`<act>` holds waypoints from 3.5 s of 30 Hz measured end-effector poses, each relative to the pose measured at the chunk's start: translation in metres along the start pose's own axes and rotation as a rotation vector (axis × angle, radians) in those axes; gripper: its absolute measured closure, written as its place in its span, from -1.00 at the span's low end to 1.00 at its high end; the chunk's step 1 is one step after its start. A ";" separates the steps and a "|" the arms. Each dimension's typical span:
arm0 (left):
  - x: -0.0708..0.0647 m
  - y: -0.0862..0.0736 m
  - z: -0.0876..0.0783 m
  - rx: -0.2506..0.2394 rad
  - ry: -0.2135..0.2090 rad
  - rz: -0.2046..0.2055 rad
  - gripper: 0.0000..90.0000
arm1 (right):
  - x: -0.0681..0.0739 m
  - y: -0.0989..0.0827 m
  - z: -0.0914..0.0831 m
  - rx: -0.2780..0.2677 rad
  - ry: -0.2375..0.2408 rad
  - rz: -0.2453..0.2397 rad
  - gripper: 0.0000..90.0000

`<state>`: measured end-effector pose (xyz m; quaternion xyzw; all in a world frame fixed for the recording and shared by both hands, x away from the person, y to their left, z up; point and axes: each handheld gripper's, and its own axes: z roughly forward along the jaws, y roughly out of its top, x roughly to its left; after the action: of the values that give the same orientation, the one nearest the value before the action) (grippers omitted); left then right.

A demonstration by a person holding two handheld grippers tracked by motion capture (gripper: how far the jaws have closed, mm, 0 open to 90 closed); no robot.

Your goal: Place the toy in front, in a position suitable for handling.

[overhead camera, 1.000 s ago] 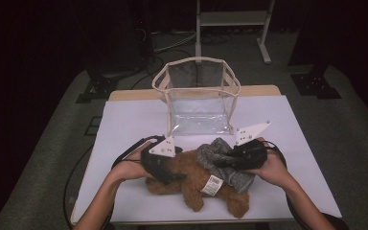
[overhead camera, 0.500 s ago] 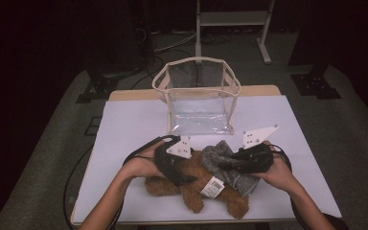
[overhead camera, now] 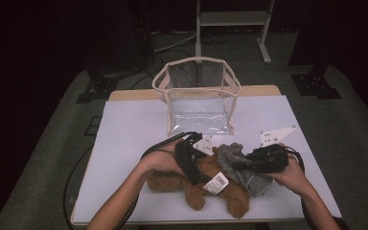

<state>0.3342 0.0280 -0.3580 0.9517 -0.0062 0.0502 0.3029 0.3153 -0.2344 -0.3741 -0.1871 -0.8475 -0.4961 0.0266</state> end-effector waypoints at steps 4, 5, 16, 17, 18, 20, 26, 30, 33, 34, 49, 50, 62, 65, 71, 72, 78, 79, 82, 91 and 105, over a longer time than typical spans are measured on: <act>-0.005 -0.005 -0.005 -0.028 0.032 0.011 -0.19 | -0.002 -0.008 0.005 -0.007 0.010 0.023 0.69; -0.007 -0.005 -0.005 -0.039 0.039 0.010 -0.16 | -0.002 -0.009 0.007 -0.012 0.013 0.024 0.69; -0.003 0.012 -0.013 -0.149 0.086 0.010 0.12 | -0.008 0.021 0.002 0.028 -0.021 -0.022 0.69; 0.000 0.011 -0.013 -0.145 0.080 0.004 0.08 | -0.008 0.022 0.004 0.045 -0.019 -0.023 0.69; 0.002 0.010 -0.014 -0.153 0.076 -0.011 -0.01 | -0.008 0.023 0.007 0.060 -0.010 -0.035 0.69; 0.004 0.007 -0.016 -0.166 0.063 -0.021 -0.08 | -0.007 0.021 0.008 0.054 -0.012 -0.042 0.69; 0.003 0.002 -0.011 -0.139 0.035 -0.039 -0.21 | -0.012 0.011 -0.009 0.010 -0.069 -0.008 0.69; -0.007 0.000 -0.014 -0.140 0.024 -0.020 -0.19 | -0.009 0.018 -0.011 -0.002 -0.092 -0.011 0.69; -0.010 -0.003 -0.019 -0.143 0.028 -0.011 -0.21 | -0.004 0.029 0.000 -0.007 -0.080 -0.028 0.69; -0.011 -0.005 -0.023 -0.142 0.035 -0.010 -0.23 | -0.003 0.031 0.006 -0.001 -0.072 -0.037 0.69; -0.016 -0.090 -0.083 -0.139 0.155 -0.084 -0.54 | 0.003 -0.007 0.009 0.004 -0.065 0.006 0.69; -0.016 -0.097 -0.084 -0.140 0.158 -0.096 -0.56 | 0.003 -0.009 0.009 0.006 -0.064 0.009 0.69; -0.017 -0.120 -0.070 -0.176 0.136 -0.166 -0.43 | 0.026 0.021 0.002 0.032 -0.076 -0.082 0.69; -0.018 -0.119 -0.068 -0.178 0.141 -0.169 -0.41 | 0.033 0.045 0.022 0.072 -0.061 -0.144 0.69; -0.018 -0.117 -0.066 -0.197 0.141 -0.162 -0.38 | 0.038 0.073 0.064 0.128 -0.033 -0.229 0.68; -0.018 -0.117 -0.067 -0.200 0.148 -0.158 -0.38 | 0.038 0.073 0.067 0.143 -0.037 -0.236 0.68; -0.015 -0.127 -0.082 -0.224 0.181 -0.176 -0.55 | 0.025 0.058 0.060 0.154 -0.034 -0.181 0.70; -0.013 -0.130 -0.084 -0.207 0.195 -0.188 -0.60 | 0.022 0.056 0.058 0.154 -0.039 -0.173 0.70; -0.007 -0.143 -0.083 -0.216 0.195 -0.249 -0.65 | 0.016 0.052 0.051 0.150 -0.043 -0.147 0.70; -0.011 -0.136 -0.054 -0.269 0.056 -0.212 -0.34 | 0.017 0.059 0.031 0.153 -0.076 -0.154 0.70; -0.019 -0.110 -0.031 -0.265 0.072 -0.146 -0.36 | 0.033 0.060 0.039 0.240 -0.075 -0.195 0.69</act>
<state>0.3166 0.1360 -0.3980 0.8989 0.0672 0.0610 0.4286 0.3111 -0.1655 -0.3365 -0.1178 -0.9152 -0.3841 -0.0310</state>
